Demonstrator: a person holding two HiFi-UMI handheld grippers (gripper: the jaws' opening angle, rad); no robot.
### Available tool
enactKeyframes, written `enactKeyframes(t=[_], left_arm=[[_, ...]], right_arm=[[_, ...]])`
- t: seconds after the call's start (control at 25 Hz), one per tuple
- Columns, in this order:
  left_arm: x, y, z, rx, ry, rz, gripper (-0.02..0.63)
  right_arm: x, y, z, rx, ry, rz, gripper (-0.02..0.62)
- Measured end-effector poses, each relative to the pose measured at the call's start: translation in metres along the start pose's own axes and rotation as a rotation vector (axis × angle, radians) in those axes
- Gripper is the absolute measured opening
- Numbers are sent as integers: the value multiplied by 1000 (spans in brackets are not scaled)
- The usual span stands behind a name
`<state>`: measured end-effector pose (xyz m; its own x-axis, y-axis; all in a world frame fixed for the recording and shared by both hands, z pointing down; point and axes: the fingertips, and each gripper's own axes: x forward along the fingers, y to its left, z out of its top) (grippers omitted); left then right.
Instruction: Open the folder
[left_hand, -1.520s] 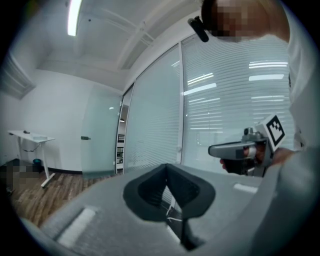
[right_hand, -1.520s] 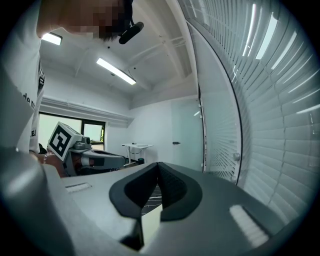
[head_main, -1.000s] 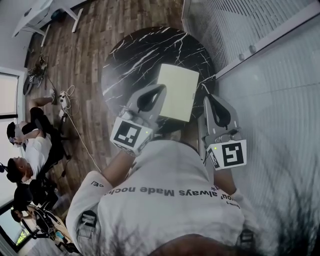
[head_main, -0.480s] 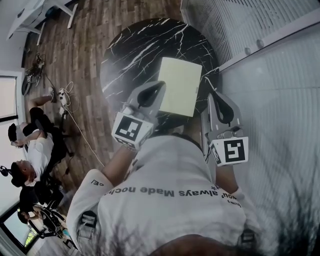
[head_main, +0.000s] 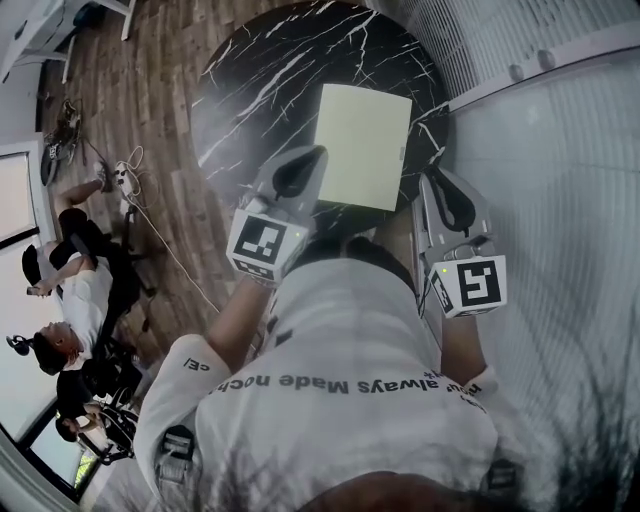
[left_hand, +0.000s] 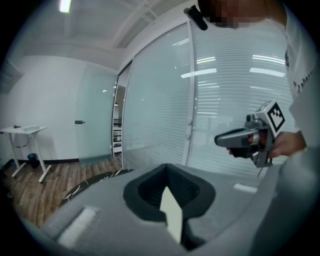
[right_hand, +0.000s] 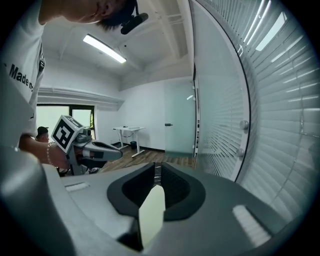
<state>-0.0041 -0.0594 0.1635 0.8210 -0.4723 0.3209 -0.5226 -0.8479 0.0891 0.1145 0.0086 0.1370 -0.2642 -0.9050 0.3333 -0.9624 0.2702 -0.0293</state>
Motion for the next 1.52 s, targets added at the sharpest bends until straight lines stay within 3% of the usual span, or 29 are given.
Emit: enactKeyframes(t=[0.6, 1.12, 1.52], left_arm=[[36, 11, -83, 21, 130, -27, 3], [53, 11, -188, 63, 289, -10, 3], [74, 15, -248, 103, 356, -11, 3]], right_arm=[[25, -19, -84, 97, 126, -33, 69], [41, -25, -176, 196, 209, -34, 98], [65, -25, -242, 243, 263, -22, 118]])
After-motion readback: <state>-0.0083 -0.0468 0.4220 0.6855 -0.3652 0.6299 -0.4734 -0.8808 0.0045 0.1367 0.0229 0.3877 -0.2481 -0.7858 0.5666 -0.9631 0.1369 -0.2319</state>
